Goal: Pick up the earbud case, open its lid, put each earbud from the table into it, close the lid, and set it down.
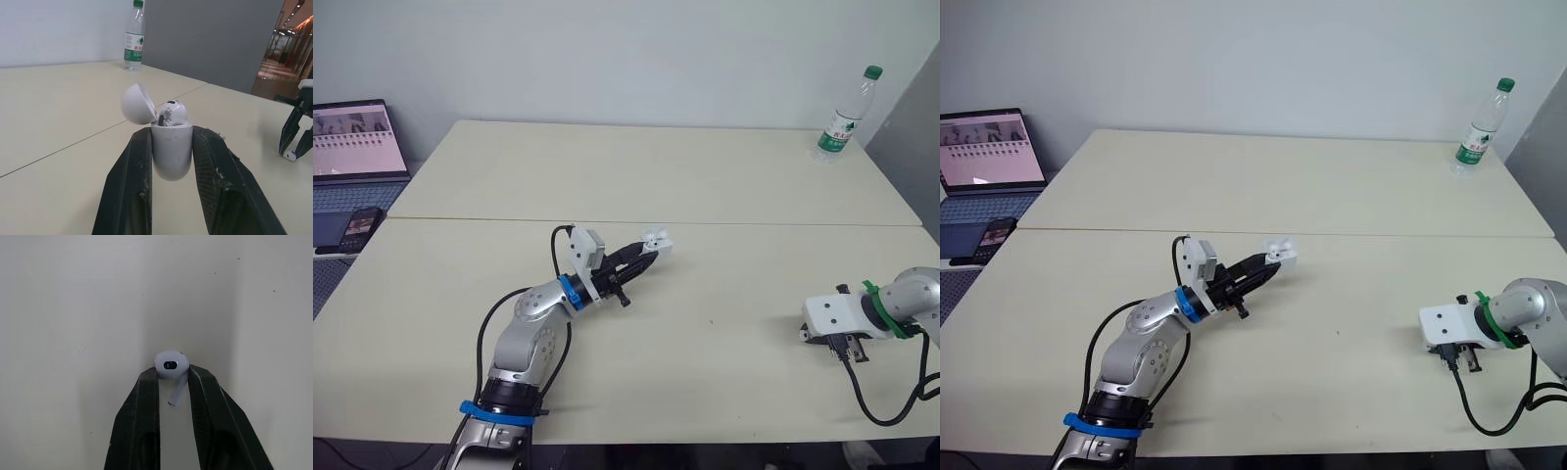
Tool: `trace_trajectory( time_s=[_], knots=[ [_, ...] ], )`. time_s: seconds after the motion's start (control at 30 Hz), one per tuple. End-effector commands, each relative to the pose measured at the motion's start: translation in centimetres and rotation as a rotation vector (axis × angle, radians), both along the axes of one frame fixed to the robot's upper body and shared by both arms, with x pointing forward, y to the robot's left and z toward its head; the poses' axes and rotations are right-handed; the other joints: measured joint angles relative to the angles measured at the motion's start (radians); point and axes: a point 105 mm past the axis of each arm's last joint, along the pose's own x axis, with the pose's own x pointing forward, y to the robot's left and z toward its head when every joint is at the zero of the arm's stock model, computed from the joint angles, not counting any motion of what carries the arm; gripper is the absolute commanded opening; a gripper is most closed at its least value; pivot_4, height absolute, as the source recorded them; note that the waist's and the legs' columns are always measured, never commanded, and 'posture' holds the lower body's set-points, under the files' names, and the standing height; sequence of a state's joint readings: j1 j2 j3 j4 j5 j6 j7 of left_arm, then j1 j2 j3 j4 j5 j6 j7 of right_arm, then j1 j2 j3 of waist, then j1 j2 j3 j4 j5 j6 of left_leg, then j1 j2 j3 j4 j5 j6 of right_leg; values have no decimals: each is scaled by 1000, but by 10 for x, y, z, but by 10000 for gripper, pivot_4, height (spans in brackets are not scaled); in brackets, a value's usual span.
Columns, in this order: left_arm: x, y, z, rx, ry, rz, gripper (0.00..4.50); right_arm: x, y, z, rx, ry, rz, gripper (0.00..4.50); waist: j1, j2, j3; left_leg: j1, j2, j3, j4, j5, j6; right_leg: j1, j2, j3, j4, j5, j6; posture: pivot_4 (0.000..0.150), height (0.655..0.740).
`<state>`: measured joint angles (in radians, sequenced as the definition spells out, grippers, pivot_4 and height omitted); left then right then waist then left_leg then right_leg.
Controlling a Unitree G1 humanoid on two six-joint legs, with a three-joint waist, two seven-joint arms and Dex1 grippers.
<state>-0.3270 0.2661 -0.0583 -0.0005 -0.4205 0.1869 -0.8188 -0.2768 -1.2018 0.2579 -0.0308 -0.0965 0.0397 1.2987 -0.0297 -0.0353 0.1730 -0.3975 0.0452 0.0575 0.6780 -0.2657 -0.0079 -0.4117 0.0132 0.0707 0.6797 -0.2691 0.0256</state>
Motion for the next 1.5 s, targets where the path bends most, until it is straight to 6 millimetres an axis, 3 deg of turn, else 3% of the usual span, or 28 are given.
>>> trace_trajectory(
  time_s=[0.03, 0.43, 0.67, 1.27, 1.37, 1.4, 1.5],
  knots=[
    [-2, -3, 11, -10, -49, -14, 8352, -1, -10, 4, -45, 4, -69, 20971, 0, 0, 0, 0, 0, -1, 0, 0, 0, 0, 0, 0, 0, 0, 0, 1500, 7362],
    [-1, -5, 11, -10, -46, -22, 8352, -10, 8, 7, -93, 44, -280, 20971, 1, 0, 0, 0, 0, -2, 0, 0, 0, 0, -1, 0, 0, 0, 0, 1500, 7362],
    [-2, -6, 10, -8, -46, -24, 8352, -1, 12, 6, -81, 24, -363, 20971, 1, 0, 0, 0, 0, -2, 0, 0, 0, 0, -1, -1, 0, 0, 0, 1500, 7362],
    [-2, -4, 9, -5, -43, -12, 8352, 6, 22, 6, -39, 40, -404, 20971, -2, 0, 0, 1, 1, -1, 1, 0, 0, 0, 0, -1, 0, 0, 0, 1500, 7362],
    [-2, -3, 9, -4, -43, -13, 8352, 4, 22, 5, -43, 47, -402, 15524, -2, 0, 0, 1, 1, -1, 1, 0, 0, 0, 0, -1, 0, 0, 0, 1500, 7362],
    [-2, -3, 9, -4, -43, -13, 8352, 4, 22, 5, -43, 48, -401, 10928, -2, 0, 0, 1, 1, -1, 1, 0, 0, 0, 0, -1, 0, 0, 0, 1500, 7362],
    [-2, -3, 9, -2, -43, -14, 8352, 3, 23, 4, -42, 51, -398, 3926, -2, 0, 0, 1, 1, -1, 1, 0, 0, 0, 0, -1, 0, 0, 0, 1500, 7362]
  ],
)
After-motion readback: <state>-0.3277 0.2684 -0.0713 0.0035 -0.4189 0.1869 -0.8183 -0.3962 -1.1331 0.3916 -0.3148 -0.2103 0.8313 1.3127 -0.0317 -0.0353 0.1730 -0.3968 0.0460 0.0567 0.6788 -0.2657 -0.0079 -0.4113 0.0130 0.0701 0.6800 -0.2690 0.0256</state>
